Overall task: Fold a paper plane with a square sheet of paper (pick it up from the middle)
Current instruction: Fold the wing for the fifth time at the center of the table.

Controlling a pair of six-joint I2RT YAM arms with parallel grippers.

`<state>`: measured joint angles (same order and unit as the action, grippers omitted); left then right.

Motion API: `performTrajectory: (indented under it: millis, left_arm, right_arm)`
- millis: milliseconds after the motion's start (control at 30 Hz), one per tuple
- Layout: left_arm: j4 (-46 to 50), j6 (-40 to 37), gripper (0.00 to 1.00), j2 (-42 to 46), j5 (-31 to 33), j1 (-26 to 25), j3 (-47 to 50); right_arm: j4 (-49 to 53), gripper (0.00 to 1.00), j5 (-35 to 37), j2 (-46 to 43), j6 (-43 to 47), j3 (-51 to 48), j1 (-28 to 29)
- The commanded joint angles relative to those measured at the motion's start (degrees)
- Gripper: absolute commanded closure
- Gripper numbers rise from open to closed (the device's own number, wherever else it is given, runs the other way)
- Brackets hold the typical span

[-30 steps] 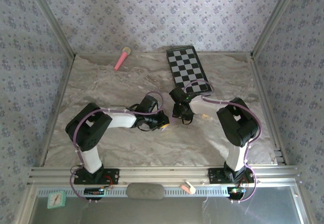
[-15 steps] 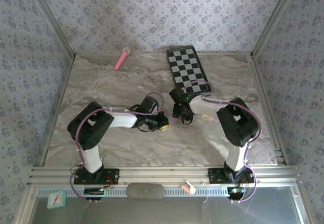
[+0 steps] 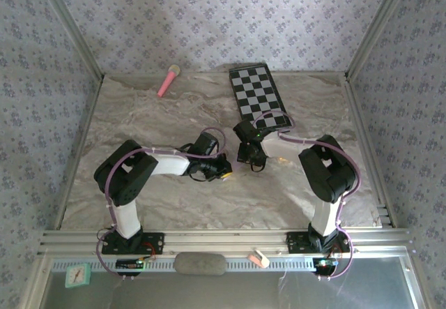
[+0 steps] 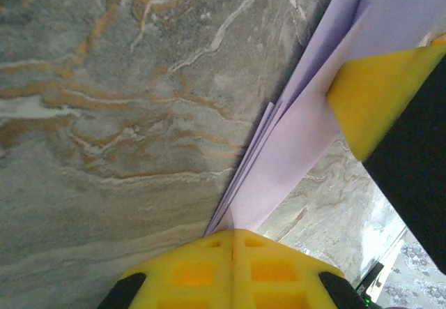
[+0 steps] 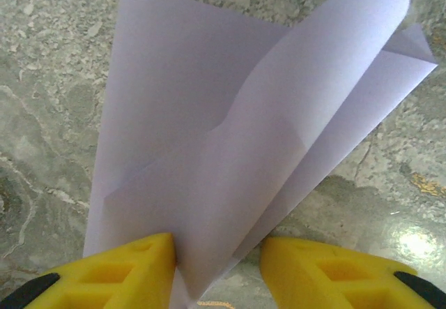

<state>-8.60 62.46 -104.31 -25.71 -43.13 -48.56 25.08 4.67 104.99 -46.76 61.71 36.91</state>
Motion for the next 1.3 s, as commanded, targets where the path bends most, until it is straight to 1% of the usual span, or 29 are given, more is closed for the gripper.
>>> performTrajectory:
  millis: [0,133,200,267,400,500,567,633,800,967,1133,1267]
  left_arm:
    - [6.2,-0.7,0.94,-2.2,2.2,0.2,0.3]
    - [6.5,-0.8,0.94,-2.4,2.1,0.3,0.2]
    - [6.6,-0.8,0.95,-2.5,2.0,0.3,0.2]
    - [6.7,-1.0,0.94,-2.6,1.8,0.2,0.1]
    - [7.0,-1.3,0.95,-2.5,1.7,0.3,0.0]
    - [7.1,-1.4,0.95,-2.7,1.7,0.3,-0.2]
    - [7.3,-1.6,0.95,-2.7,1.7,0.3,-0.3]
    - [7.5,-1.7,0.95,-2.7,1.6,0.3,-0.5]
    - [8.6,-2.7,0.96,-3.0,1.5,0.2,-1.2]
    - [8.8,-2.6,0.96,-3.1,1.5,0.1,-1.3]
    - [9.0,-2.5,0.96,-2.9,1.6,0.1,-1.1]
    - [8.7,-2.1,0.96,-2.8,1.8,0.1,-0.6]
  right_arm:
    - [4.1,0.53,-2.8,2.4,0.7,-3.6,-0.8]
    - [3.7,0.46,-6.6,-6.3,2.8,-2.0,-3.0]
    - [1.7,0.43,-10.6,-10.8,5.6,-2.4,-5.1]
    - [0.8,0.4,-13.2,-14.9,7.0,-2.7,-6.8]
    - [0.8,0.39,-16.5,-21.6,10.3,-3.7,-8.3]
    - [-0.6,0.46,-17.6,-24.5,10.2,-5.7,-8.0]
    - [-3.0,0.53,-18.2,-25.7,10.3,-7.6,-7.7]
    - [-6.4,0.62,-18.7,-26.2,10.0,-9.9,-7.3]
    - [-12.0,0.79,-18.4,-24.8,8.5,-12.6,-5.5]
    - [-15.6,0.9,-17.9,-20.8,7.2,-13.2,-3.4]
    - [-17.7,0.95,-18.2,-15.2,6.8,-11.9,-1.1]
    - [-20.0,0.96,-19.2,-12.7,7.0,-12.4,-0.8]
